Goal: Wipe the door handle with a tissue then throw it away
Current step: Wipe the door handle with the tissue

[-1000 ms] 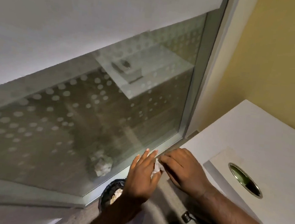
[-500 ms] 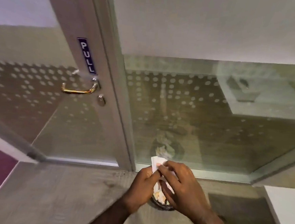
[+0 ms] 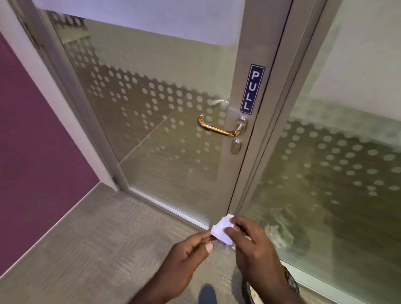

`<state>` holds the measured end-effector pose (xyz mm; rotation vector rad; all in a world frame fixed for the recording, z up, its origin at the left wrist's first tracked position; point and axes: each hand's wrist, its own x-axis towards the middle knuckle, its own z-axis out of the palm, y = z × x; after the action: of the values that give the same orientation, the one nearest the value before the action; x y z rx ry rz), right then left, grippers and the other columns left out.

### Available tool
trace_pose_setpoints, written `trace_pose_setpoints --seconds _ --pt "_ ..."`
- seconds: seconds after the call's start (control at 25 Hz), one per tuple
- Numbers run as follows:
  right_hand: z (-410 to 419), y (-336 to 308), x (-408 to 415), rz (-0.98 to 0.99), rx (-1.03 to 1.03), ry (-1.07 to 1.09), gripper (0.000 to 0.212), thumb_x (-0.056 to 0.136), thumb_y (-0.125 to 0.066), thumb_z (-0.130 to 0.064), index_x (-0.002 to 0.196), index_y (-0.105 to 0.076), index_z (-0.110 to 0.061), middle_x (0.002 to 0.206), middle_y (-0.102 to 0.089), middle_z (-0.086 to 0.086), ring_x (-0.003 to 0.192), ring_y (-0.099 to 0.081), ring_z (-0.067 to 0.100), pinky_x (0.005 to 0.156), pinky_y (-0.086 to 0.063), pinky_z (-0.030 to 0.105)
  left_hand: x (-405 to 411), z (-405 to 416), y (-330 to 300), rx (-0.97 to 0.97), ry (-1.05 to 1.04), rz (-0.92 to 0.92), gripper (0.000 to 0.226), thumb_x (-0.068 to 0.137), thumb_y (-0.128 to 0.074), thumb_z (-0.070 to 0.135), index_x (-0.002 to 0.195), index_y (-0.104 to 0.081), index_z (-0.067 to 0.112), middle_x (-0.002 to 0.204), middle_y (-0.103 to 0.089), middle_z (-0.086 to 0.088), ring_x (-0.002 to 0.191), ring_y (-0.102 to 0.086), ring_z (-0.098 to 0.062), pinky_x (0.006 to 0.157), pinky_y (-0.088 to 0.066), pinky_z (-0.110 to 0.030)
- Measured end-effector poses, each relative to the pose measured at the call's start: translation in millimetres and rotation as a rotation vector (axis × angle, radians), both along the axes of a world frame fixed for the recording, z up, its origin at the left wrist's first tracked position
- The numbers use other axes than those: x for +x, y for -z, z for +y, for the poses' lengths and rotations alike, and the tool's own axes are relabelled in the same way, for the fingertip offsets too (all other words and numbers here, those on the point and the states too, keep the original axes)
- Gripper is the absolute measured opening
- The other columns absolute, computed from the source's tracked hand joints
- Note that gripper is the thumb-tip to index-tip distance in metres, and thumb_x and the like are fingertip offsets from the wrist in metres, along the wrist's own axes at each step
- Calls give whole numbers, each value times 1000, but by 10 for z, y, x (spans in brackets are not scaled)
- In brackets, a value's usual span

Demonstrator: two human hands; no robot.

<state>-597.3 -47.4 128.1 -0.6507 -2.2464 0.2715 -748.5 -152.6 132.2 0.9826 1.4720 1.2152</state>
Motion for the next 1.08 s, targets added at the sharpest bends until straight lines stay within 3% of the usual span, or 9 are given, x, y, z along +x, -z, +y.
trace_pose_setpoints --seconds 0.12,0.24,0.32,0.44,0.52,0.68,0.84,0.96,1.08 --pt "347 -19 -266 132 -12 -28 21 87 -50 -10 97 -68 -6 115 -57 5 101 -59 20 91 -46 22 -471 213 51 129 -38 374 38 86 -59 49 124 -59 50 133 -56 27 127 -50 0 104 -39 -20" --pt "798 -153 -554 221 5 27 8 82 -66 -13 88 -68 -8 107 -64 7 95 -61 17 86 -47 22 -923 621 -2 226 -21 842 45 90 -54 53 134 -49 45 151 -36 26 138 -37 -1 110 -32 -22" --pt "1097 -231 -720 243 58 107 10 79 -72 -7 88 -67 -10 104 -66 8 91 -62 20 86 -46 21 -1154 926 -104 287 -46 1047 50 91 -53 52 139 -45 39 156 -31 19 142 -31 -5 110 -32 -27" --pt "1521 -365 -883 262 98 174 25 81 -65 1 104 -68 -10 105 -67 9 94 -63 22 88 -48 25 -1468 1394 -313 328 -88 1174 60 89 -54 48 144 -41 30 159 -28 10 145 -26 -10 106 -34 -34" --pt "1689 -452 -953 254 114 229 32 81 -65 2 111 -64 -8 105 -68 10 98 -61 20 94 -44 21 -1676 1650 -427 317 -133 1224 64 88 -53 47 147 -37 27 160 -26 7 146 -26 -15 106 -35 -38" --pt "1824 -492 -1010 282 161 316 19 78 -68 2 96 -73 0 99 -68 14 91 -63 23 89 -45 20 -2061 2089 -601 384 -185 1313 67 88 -53 40 149 -34 20 161 -23 -3 147 -24 -23 109 -38 -52" --pt "1825 -459 -1098 259 192 405 10 81 -67 0 88 -75 -1 94 -68 9 85 -61 22 84 -44 25 -2418 2568 -771 502 -307 1404 73 87 -53 37 152 -25 16 162 -16 -11 150 -12 -31 119 -16 -51" --pt "1812 -474 -1231 221 225 517 14 85 -62 -6 85 -75 -2 91 -69 9 85 -58 19 89 -39 17 -2605 2943 -774 632 -319 1466 85 86 -58 46 155 -13 23 165 3 -7 151 -3 -32 120 -9 -54" --pt "1752 -513 -1396 296 257 598 9 80 -66 0 84 -75 -2 96 -67 4 86 -60 18 87 -42 18 -2697 3191 -617 700 -255 1494 98 79 -64 51 155 -7 31 164 13 -3 151 4 -30 115 -13 -64"
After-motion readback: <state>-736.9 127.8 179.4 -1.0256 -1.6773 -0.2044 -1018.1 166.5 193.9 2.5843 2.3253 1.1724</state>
